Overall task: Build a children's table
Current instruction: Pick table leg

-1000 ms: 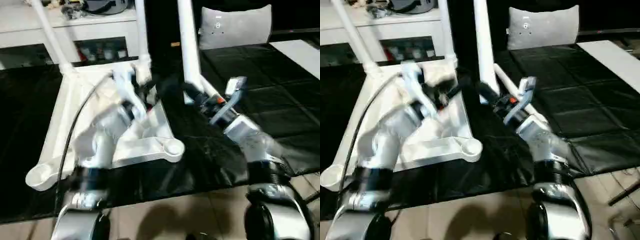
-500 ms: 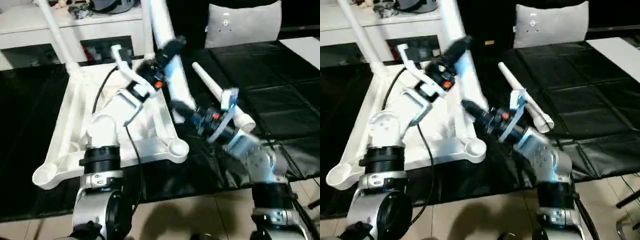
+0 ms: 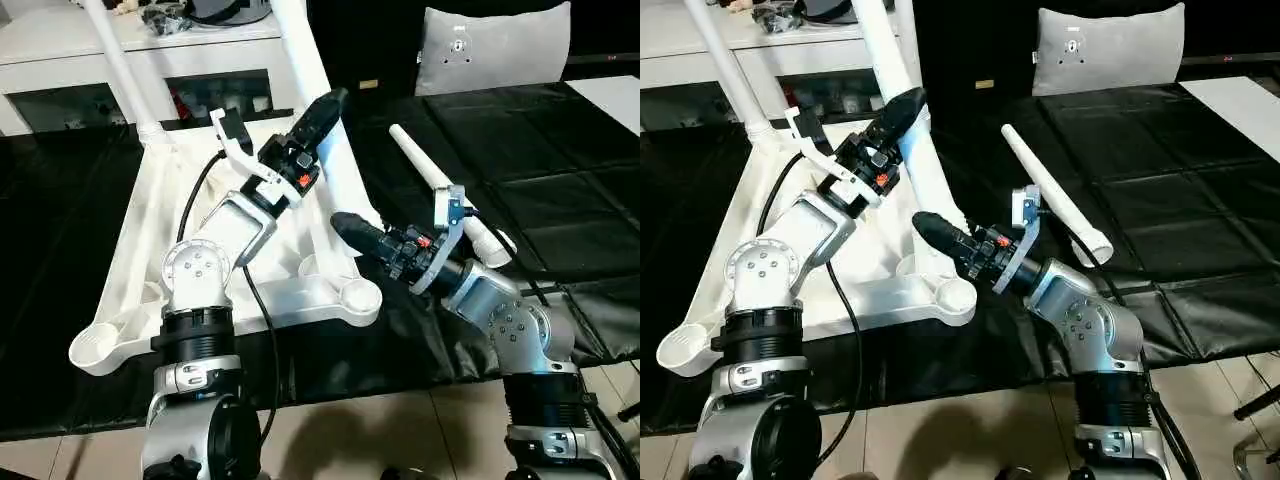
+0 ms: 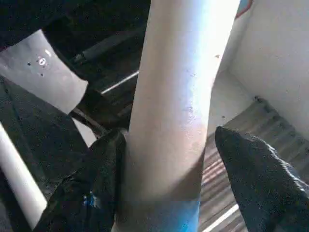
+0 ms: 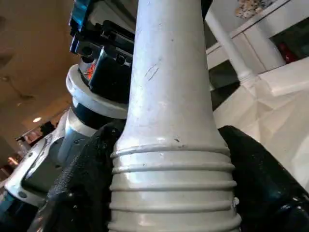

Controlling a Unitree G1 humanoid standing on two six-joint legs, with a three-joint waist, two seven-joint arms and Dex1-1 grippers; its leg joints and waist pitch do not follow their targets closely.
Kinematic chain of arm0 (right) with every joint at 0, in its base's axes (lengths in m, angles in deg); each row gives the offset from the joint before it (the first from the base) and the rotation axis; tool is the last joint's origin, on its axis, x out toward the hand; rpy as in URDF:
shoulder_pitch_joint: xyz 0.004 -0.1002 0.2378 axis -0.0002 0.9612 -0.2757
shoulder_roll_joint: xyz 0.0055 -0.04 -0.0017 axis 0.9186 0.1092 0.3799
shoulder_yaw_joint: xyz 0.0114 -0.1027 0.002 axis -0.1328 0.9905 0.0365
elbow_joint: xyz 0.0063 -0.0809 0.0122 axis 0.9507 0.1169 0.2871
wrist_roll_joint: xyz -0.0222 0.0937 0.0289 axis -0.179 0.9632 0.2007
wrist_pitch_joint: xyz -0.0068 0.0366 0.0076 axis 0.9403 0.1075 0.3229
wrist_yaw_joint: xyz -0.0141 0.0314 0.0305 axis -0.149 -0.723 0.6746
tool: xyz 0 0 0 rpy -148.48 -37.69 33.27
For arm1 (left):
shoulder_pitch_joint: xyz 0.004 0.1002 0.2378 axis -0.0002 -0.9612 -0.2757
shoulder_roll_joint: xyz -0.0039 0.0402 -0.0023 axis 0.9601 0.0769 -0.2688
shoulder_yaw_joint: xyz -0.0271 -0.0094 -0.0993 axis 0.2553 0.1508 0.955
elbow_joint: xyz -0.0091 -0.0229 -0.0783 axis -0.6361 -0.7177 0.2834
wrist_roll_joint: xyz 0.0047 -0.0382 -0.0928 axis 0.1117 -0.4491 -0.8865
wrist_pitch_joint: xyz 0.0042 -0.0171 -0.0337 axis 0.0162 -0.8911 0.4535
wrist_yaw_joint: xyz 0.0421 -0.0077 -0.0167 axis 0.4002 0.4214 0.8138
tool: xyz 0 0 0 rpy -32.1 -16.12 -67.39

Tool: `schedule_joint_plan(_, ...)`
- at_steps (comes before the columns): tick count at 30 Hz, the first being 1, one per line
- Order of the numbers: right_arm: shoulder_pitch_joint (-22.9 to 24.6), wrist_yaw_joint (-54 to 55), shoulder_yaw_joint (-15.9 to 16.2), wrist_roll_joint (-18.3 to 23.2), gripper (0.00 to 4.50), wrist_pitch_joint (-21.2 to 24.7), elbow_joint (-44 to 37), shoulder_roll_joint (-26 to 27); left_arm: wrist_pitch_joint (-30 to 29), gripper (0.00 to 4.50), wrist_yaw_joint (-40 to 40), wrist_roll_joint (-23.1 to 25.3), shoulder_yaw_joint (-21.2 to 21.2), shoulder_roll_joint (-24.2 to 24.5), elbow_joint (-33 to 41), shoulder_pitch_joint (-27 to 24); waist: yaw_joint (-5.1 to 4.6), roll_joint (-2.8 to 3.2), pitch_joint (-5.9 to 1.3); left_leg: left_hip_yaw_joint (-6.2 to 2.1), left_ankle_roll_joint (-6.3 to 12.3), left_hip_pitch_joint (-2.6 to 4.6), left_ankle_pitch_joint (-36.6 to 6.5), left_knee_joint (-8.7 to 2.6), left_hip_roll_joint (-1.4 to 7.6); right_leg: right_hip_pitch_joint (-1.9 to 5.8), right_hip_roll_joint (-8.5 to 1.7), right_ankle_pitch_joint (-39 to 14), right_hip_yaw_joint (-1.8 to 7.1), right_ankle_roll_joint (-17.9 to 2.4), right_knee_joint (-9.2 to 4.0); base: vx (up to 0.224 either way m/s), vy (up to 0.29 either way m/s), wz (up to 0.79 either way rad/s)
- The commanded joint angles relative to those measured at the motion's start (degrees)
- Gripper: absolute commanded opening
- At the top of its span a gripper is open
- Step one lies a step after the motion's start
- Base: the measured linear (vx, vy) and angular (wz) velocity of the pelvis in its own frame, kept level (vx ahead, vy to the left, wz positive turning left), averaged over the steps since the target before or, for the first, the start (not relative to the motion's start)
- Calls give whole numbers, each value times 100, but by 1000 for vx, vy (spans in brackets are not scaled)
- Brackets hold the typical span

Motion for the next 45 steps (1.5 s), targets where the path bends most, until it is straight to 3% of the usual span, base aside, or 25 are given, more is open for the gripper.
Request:
schedule_joint_plan(1, -120, 206, -41, -92, 277, -53, 145, -42, 92, 292, -91, 26, -88, -5, -47, 220, 5, -55, -436, 72, 608, -66, -87, -355, 48, 460, -244, -2183, 215, -97, -494, 0, 0, 0)
schedule_joint_plan(3, -148, 227, -47, -91, 277, -60, 160, -44, 102, 270, -99, 28, -88, 9, -77, 244, 9, -60, -442, 67, 625, -69, -46, -354, 57, 466, -251, -2081, 219, -149, -477, 0, 0, 0)
schedule_joint_plan(4, -173, 244, -56, -94, 277, -76, 172, -56, 123, 253, -110, 48, -86, 18, -125, 275, 9, -1, -438, 61, 621, -61, -34, -355, 58, 459, -249, -2050, 218, -175, -469, 0, 0, 0)
schedule_joint_plan(5, -173, 244, -56, -94, 277, -76, 172, -56, 123, 253, -110, 48, -86, 18, -125, 275, 9, -1, -438, 61, 621, -61, -34, -355, 58, 459, -249, -2050, 218, -175, -469, 0, 0, 0)
schedule_joint_plan(6, -185, 255, -60, -101, 277, -91, 175, -66, 141, 236, -118, 63, -80, 28, -173, 301, -5, -40, -437, 68, 620, -62, -77, -355, 56, 469, -247, -2041, 218, -183, -479, 0, 0, 0)
schedule_joint_plan(16, -170, 392, 44, -290, 277, -242, 216, -108, 432, 204, -98, 281, -156, 107, -284, 278, -2, -61, -435, 72, 617, -62, -101, -361, 66, 475, -266, -2088, 226, -222, -473, 0, 0, 0)
schedule_joint_plan(17, -201, 533, 10, -328, 333, -302, 267, -71, 532, 204, -89, 403, -213, 163, -256, 245, -7, -84, -441, 74, 619, -66, -75, -355, 65, 477, -264, -2066, 229, -211, -472, 0, 0, 0)
schedule_joint_plan(18, -201, 533, 10, -328, 333, -302, 267, -71, 532, 204, -89, 403, -213, 163, -256, 245, -2, -76, -438, 66, 619, -67, -57, -361, 68, 474, -267, -2058, 232, -210, -465, 0, 0, 0)
schedule_joint_plan(21, -106, 605, 164, -567, 366, -448, 189, -171, 717, 200, -41, 712, -332, 316, -165, 184, -17, -51, -434, 73, 574, -57, -59, -359, 67, 469, -266, -2066, 236, -176, -463, 0, 0, 0)
schedule_joint_plan(22, 91, 737, 286, -913, 374, -834, 127, -238, 786, 199, -5, 905, -426, 404, -79, 122, -29, -118, -437, 83, 573, -61, -47, -356, 65, 471, -258, -2060, 238, -156, -475, 0, 0, 0)
schedule_joint_plan(23, 235, 821, 373, -1155, 384, -1111, 84, -286, 830, 196, 13, 1025, -486, 457, -29, 83, -2, -102, -439, 67, 542, -68, -29, -363, 80, 469, -287, -2055, 238, -137, -449, 0, 0, 0)
schedule_joint_plan(24, 235, 821, 373, -1155, 393, -1111, 84, -286, 830, 194, 13, 1025, -486, 457, -29, 83, -8, -72, -443, 79, 517, -57, 19, -353, 80, 456, -279, -2014, 250, -130, -437, 0, 0, 0)
schedule_joint_plan(25, 454, 1075, 487, -1492, 402, -1242, 58, -422, 933, 193, 76, 1220, -574, 529, 7, 52, -6, -152, -448, 84, 534, -71, 69, -355, 72, 473, -275, -1954, 252, -154, -426, 0, 0, 0)
schedule_joint_plan(27, 719, 694, 574, -1411, 426, -1192, -107, -618, 995, 190, 124, 1334, -640, 560, 86, 10, 2, -135, -438, 83, 580, -69, 3, -357, 83, 485, -276, -1970, 255, -171, -438, 0, 0, 0)
schedule_joint_plan(31, 839, 418, 564, -1207, 445, -964, -242, -732, 1008, 188, 130, 1391, -685, 571, 123, -19, -22, -164, -416, 94, 703, -85, -137, -357, 61, 480, -271, -2197, 238, -158, -478, 0, 0, 0)
schedule_joint_plan(32, 965, 287, 484, -1024, 445, -817, -484, -811, 1009, 188, 128, 1471, -783, 579, 200, -85, -40, -204, -410, 103, 708, -91, -165, -353, 54, 478, -261, -2267, 236, -129, -489, 0, 0, 0)
schedule_joint_plan(35, 1161, 88, 329, -732, 450, -657, -915, -984, 1027, 188, 92, 1643, -986, 600, 327, -199, -25, -187, -412, 95, 757, -89, -123, -351, 60, 469, -256, -2339, 241, -41, -495, 0, 0, 0)
schedule_joint_plan(41, 1001, 134, 211, -671, 450, -772, -1012, -1174, 1022, 188, -2, 1835, -1231, 686, 485, -253, -35, -213, -423, 97, 690, -89, -106, -342, 47, 448, -253, -2425, 231, 22, -503, 0, 0, 0)
schedule_joint_plan(42, 918, 76, 201, -635, 450, -736, -1031, -1233, 1032, 188, -44, 1900, -1302, 728, 505, -260, -36, -264, -425, 100, 708, -89, -87, -344, 50, 450, -251, -2411, 232, 29, -503, 0, 0, 0)
schedule_joint_plan(44, 764, -4, 191, -581, 450, -627, -1058, -1323, 1056, 188, -109, 2031, -1434, 809, 543, -271, -28, -246, -429, 91, 736, -91, -13, -340, 61, 449, -259, -2335, 241, -1, -476, 0, 0, 0)
schedule_joint_plan(45, 627, 15, 189, -609, 450, -611, -1007, -1345, 1064, 188, -145, 2128, -1533, 870, 570, -277, -34, -271, -426, 94, 749, -85, -17, -341, 65, 444, -257, -2347, 241, -5, -484, 0, 0, 0)
